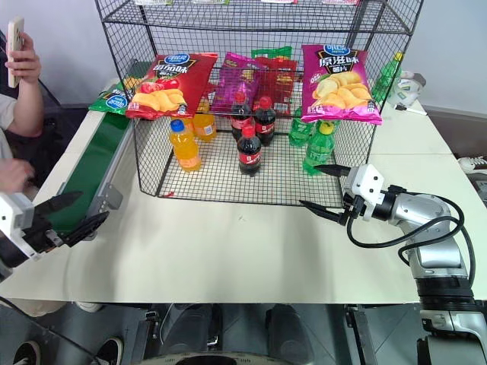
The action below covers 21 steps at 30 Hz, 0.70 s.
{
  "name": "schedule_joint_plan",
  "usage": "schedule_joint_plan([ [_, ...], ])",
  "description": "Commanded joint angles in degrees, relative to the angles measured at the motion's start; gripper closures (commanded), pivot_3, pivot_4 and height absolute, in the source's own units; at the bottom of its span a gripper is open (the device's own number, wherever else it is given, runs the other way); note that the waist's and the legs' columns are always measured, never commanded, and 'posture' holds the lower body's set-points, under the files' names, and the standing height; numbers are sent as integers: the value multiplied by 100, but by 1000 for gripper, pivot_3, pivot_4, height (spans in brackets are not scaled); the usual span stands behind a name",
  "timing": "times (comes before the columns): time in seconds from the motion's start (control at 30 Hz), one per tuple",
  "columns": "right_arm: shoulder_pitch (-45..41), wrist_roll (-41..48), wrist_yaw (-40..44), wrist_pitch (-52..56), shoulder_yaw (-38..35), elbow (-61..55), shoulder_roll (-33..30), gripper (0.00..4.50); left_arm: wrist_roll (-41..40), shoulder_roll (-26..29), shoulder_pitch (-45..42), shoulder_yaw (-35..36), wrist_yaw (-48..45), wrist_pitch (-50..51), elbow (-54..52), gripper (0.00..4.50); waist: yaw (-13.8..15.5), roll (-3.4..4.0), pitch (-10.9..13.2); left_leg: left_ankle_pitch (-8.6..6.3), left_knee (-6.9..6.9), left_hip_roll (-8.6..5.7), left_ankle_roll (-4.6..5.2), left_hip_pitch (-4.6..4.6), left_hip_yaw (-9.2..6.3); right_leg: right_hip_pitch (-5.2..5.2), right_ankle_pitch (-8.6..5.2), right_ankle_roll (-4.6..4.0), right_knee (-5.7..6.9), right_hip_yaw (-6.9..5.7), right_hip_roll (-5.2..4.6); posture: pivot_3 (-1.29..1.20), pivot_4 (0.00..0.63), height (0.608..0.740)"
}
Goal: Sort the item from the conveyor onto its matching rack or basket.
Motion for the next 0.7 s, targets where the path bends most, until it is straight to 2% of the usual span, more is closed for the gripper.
schedule_joint_plan([
  [0.03,-91,159,-6,104,63,-276,104,85,87,24,-57,289,196,-244,-101,0,0,0,0,0,0,0,0,0,0,0,0,0,0,0,0,0,150,739],
  [0.17,-97,397,159,501,221,-540,144,85,525,70,-99,404,377,-911,160,0,0,0,0,0,0,0,0,0,0,-1,0,0,0,0,0,0,150,739],
  [0.27,-75,922,308,1209,296,-981,154,85,1170,290,-10,408,347,-1866,555,0,-11,0,0,0,-1,1,0,0,0,-3,0,0,0,0,0,0,150,739],
  [0.33,-60,1373,459,1756,379,-1344,151,85,1371,318,-159,529,648,-2250,814,0,-5,0,0,0,-2,1,0,-1,0,-4,0,0,0,0,0,0,150,739],
  [0.47,-101,1364,411,2100,758,-1765,272,85,2400,625,-152,468,1105,-3436,1309,0,-1,-6,-4,-1,-2,1,1,-2,-1,-4,0,-1,-2,-1,-2,0,150,739],
  [0.7,-213,1095,151,2121,1119,-1906,606,85,3633,928,69,453,2022,-4576,1756,0,-6,-7,-4,-2,-5,0,1,-15,-1,-20,0,-1,-5,0,-6,0,150,739],
])
